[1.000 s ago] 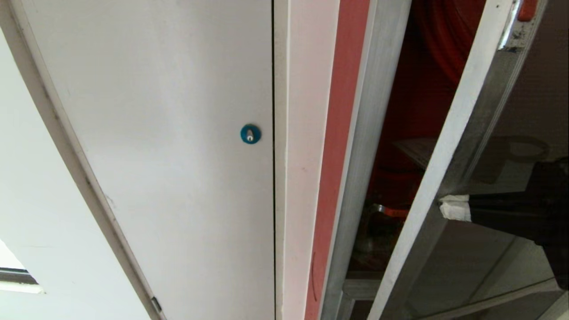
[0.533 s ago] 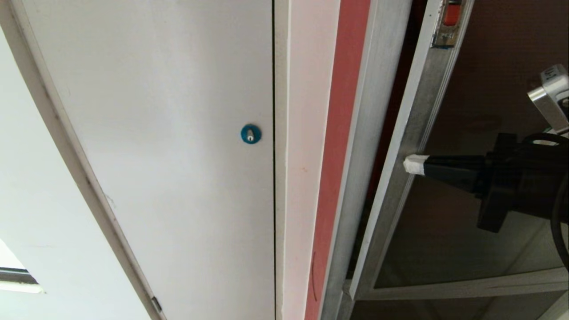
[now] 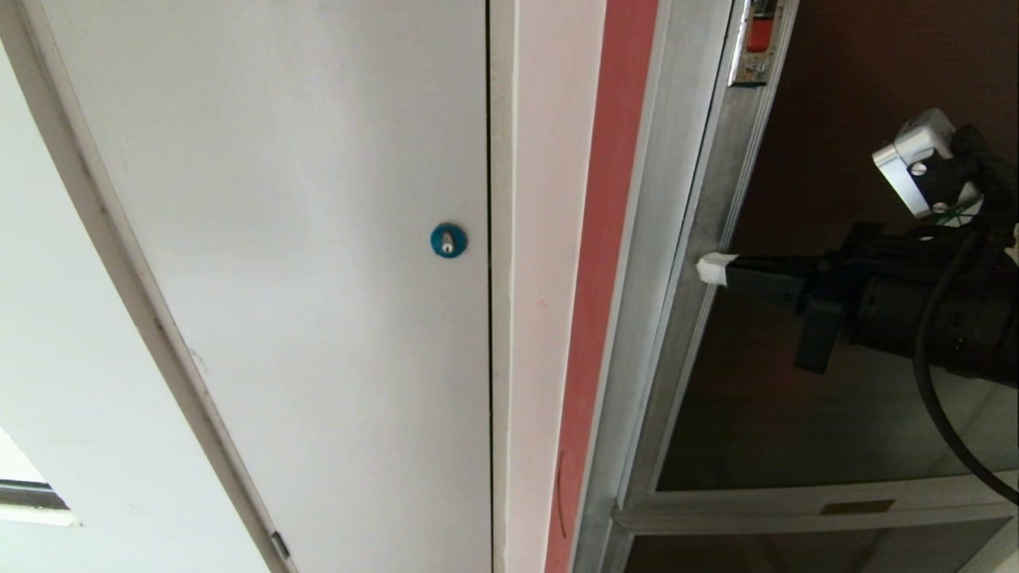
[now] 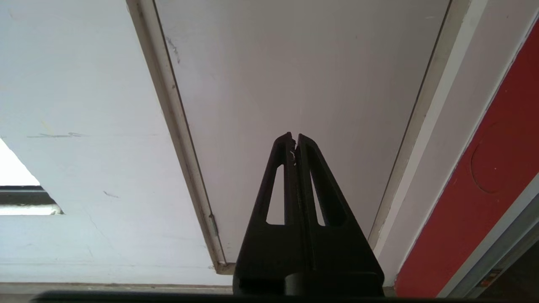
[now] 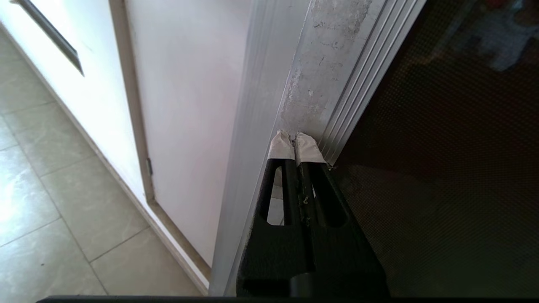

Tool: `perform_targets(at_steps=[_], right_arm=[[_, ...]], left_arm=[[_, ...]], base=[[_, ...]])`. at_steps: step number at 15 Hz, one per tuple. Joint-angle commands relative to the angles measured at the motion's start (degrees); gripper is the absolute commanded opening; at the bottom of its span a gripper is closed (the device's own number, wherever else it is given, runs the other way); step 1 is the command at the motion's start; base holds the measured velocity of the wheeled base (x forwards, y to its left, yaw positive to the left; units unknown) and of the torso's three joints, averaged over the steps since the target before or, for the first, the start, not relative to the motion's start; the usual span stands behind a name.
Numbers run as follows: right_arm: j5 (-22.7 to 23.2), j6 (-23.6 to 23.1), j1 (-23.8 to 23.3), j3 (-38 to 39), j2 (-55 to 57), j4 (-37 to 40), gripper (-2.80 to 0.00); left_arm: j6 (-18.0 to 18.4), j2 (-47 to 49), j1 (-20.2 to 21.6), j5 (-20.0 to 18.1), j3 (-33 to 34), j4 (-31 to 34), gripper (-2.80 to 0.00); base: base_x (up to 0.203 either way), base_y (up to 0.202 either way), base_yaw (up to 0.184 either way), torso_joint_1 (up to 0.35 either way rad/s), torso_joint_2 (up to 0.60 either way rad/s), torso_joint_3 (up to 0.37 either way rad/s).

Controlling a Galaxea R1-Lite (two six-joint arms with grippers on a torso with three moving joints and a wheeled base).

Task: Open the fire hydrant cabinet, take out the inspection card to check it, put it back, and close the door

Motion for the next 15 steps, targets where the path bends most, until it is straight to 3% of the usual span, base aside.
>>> perform_targets(at_steps=[1, 7, 15], right_arm=[[-0.67, -0.04, -0.06, -0.09, 2.14, -1.93, -2.80], [-3.66, -0.05, -0.14, -0.07, 5.97, -7.66, -2.80], [-2.26, 1.75, 0.18, 1.30, 0.88, -7.57, -2.80]], left_arm=[[0.02, -0.01, 0.02, 0.02, 0.43, -0.02, -2.80], [0.02, -0.01, 0.02, 0.02, 0.44, -0.02, -2.80], [0.02, -0.01, 0.02, 0.02, 0.44, -0.02, -2.80]], base=[[0.000, 0.000, 0.000, 0.000, 0.00, 0.000], [0.000, 0.000, 0.000, 0.000, 0.00, 0.000], [0.000, 0.000, 0.000, 0.000, 0.00, 0.000]])
